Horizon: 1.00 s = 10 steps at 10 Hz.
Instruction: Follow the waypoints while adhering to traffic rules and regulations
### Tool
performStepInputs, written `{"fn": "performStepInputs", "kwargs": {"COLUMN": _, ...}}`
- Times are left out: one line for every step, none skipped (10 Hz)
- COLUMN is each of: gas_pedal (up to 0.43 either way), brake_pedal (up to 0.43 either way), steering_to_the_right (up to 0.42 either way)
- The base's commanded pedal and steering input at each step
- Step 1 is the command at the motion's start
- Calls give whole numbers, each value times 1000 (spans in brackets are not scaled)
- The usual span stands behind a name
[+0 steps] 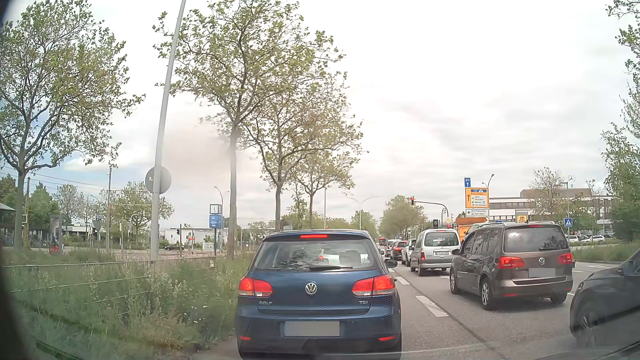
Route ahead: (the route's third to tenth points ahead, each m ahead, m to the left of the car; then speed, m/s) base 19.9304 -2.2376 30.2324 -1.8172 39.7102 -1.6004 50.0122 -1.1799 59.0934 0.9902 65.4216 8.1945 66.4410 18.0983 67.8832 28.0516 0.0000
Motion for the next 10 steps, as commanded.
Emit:
{"fn": "performStepInputs", "kwargs": {"gas_pedal": 0, "brake_pedal": 274, "steering_to_the_right": 4}}
{"fn": "performStepInputs", "kwargs": {"gas_pedal": 0, "brake_pedal": 274, "steering_to_the_right": 4}}
{"fn": "performStepInputs", "kwargs": {"gas_pedal": 0, "brake_pedal": 274, "steering_to_the_right": 4}}
{"fn": "performStepInputs", "kwargs": {"gas_pedal": 0, "brake_pedal": 274, "steering_to_the_right": 4}}
{"fn": "performStepInputs", "kwargs": {"gas_pedal": 0, "brake_pedal": 274, "steering_to_the_right": 4}}
{"fn": "performStepInputs", "kwargs": {"gas_pedal": 0, "brake_pedal": 274, "steering_to_the_right": 4}}
{"fn": "performStepInputs", "kwargs": {"gas_pedal": 0, "brake_pedal": 274, "steering_to_the_right": 4}}
{"fn": "performStepInputs", "kwargs": {"gas_pedal": 0, "brake_pedal": 274, "steering_to_the_right": 4}}
{"fn": "performStepInputs", "kwargs": {"gas_pedal": 0, "brake_pedal": 274, "steering_to_the_right": 4}}
{"fn": "performStepInputs", "kwargs": {"gas_pedal": 0, "brake_pedal": 274, "steering_to_the_right": 4}}
